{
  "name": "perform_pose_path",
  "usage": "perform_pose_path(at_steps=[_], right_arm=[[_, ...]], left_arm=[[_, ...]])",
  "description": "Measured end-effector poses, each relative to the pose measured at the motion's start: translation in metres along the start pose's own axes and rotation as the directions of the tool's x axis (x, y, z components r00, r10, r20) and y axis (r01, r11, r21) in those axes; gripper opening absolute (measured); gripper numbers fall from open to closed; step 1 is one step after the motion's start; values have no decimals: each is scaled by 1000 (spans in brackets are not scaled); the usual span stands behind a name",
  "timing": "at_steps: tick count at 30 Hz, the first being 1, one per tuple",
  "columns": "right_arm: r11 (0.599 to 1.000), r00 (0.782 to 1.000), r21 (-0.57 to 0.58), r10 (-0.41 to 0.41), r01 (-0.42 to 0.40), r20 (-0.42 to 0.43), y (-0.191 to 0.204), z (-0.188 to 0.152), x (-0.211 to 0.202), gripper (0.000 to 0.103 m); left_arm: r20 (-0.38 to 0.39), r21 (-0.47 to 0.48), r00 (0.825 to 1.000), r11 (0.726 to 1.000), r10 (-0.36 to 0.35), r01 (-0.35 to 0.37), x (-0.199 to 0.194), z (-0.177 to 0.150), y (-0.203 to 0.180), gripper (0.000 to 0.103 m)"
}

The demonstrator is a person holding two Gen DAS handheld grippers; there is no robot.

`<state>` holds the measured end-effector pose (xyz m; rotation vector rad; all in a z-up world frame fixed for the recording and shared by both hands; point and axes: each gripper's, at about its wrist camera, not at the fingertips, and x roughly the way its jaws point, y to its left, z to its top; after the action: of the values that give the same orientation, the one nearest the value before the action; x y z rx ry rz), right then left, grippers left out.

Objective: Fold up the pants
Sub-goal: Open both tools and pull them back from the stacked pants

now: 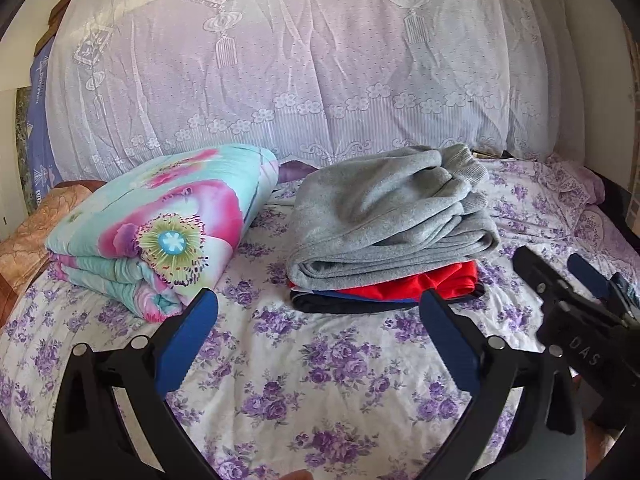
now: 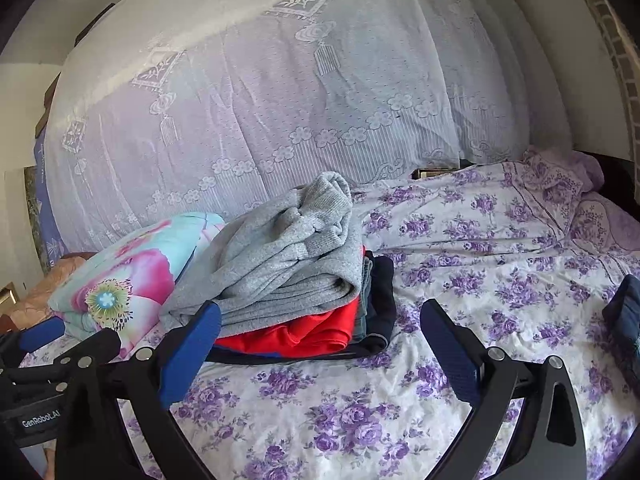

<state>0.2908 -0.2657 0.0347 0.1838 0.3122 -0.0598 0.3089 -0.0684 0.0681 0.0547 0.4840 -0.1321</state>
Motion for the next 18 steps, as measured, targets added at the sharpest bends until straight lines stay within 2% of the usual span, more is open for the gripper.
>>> perform_pose_path(at_steps=[5, 7, 11, 14, 18], right_arm=[[1000, 1000, -19, 9, -9, 2, 5, 0, -1, 100], [1000, 1000, -24, 5, -5, 0, 5, 0, -1, 100], [1000, 1000, -16, 8, -8, -7, 3, 1, 0, 100], [1000, 1000, -10, 9, -10, -5, 2, 2, 0, 100], [1000, 1000, -8, 8, -8, -5, 2, 3, -1, 100]], left_arm=[[-18, -10, 999, 999, -52, 51, 1, -1, -3, 98], [11, -4, 996, 996, -86, 86, -2, -3, -6, 98], [104, 61, 994, 998, -14, 7, -15, -6, -17, 98], [64, 34, 996, 998, -60, 58, -12, -3, -15, 98], [-14, -3, 998, 998, -68, 68, 0, -2, -10, 98]])
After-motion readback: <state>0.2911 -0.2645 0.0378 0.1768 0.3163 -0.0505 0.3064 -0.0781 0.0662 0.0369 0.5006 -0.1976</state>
